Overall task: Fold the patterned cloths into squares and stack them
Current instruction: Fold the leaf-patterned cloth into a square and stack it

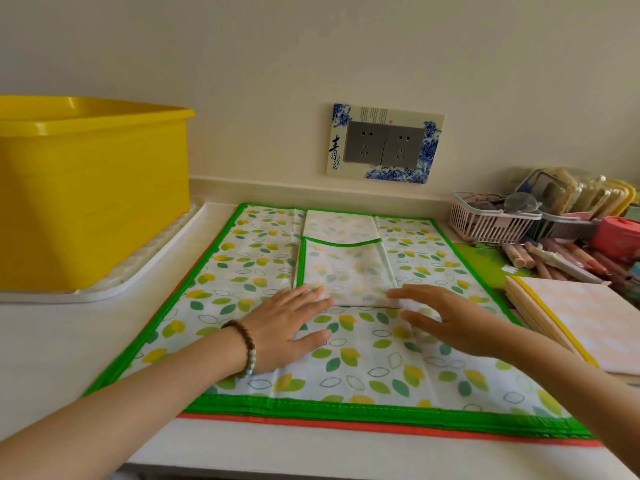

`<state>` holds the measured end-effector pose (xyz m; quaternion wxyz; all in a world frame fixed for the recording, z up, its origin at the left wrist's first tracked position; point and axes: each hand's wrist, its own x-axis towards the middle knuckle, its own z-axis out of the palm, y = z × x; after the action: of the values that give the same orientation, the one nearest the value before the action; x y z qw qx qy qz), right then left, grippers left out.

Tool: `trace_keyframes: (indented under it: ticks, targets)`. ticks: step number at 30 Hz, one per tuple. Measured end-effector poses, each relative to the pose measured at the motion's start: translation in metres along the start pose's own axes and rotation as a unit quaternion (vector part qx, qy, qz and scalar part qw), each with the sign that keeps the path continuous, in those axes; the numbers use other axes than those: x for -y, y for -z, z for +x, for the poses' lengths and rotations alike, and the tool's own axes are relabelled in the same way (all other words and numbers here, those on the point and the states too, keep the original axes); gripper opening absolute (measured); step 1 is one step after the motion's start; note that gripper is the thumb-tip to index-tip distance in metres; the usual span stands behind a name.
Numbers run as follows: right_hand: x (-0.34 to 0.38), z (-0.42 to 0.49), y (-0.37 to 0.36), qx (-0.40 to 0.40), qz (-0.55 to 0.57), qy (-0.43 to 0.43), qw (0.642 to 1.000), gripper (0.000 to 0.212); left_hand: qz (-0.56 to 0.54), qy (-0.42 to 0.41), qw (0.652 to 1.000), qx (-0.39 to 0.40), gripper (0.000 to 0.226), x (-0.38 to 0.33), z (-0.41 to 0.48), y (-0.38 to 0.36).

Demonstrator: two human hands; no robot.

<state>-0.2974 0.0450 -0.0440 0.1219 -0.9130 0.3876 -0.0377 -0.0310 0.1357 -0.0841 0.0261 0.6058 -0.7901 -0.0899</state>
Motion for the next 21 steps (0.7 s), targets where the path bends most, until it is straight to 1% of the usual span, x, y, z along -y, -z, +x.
trace_keyframes:
  ticks: [2,4,7,9,11,14,16,19,21]
  targets:
    - [-0.001,0.006,0.006,-0.012,-0.032,0.012,0.999,0.046,-0.002,0.002,1.000,-0.005,0.063,0.000,0.000,0.000]
    - [0.002,0.011,0.007,-0.003,-0.063,0.025,0.998,0.048,-0.011,0.003,1.000,-0.009,0.064,0.001,0.000,0.000]
    - [0.008,0.017,0.006,0.000,-0.107,0.020,0.994,0.049,-0.036,0.007,0.999,-0.019,0.069,0.001,0.001,0.000]
    - [0.011,0.021,0.007,-0.012,-0.127,0.020,0.992,0.048,-0.063,0.015,0.997,-0.031,0.070,0.002,0.003,0.001]
    - [0.011,0.025,0.006,-0.024,-0.138,0.018,0.990,0.046,-0.106,0.026,0.993,-0.048,0.066,0.003,0.003,0.002]
    - [0.006,0.030,0.002,-0.043,-0.140,0.017,0.989,0.039,-0.156,0.039,0.985,-0.067,0.059,0.005,0.004,0.005]
    - [0.001,0.029,0.001,-0.066,-0.120,0.022,0.990,0.035,-0.172,0.045,0.981,-0.075,0.056,0.007,0.004,0.007]
    - [-0.004,0.016,0.000,-0.097,-0.099,0.047,0.989,0.033,-0.180,0.045,0.979,-0.087,0.052,0.012,0.003,0.010]
    - [-0.006,0.001,-0.002,-0.127,-0.085,0.077,0.985,0.031,-0.169,0.028,0.981,-0.095,0.049,0.013,0.002,0.011]
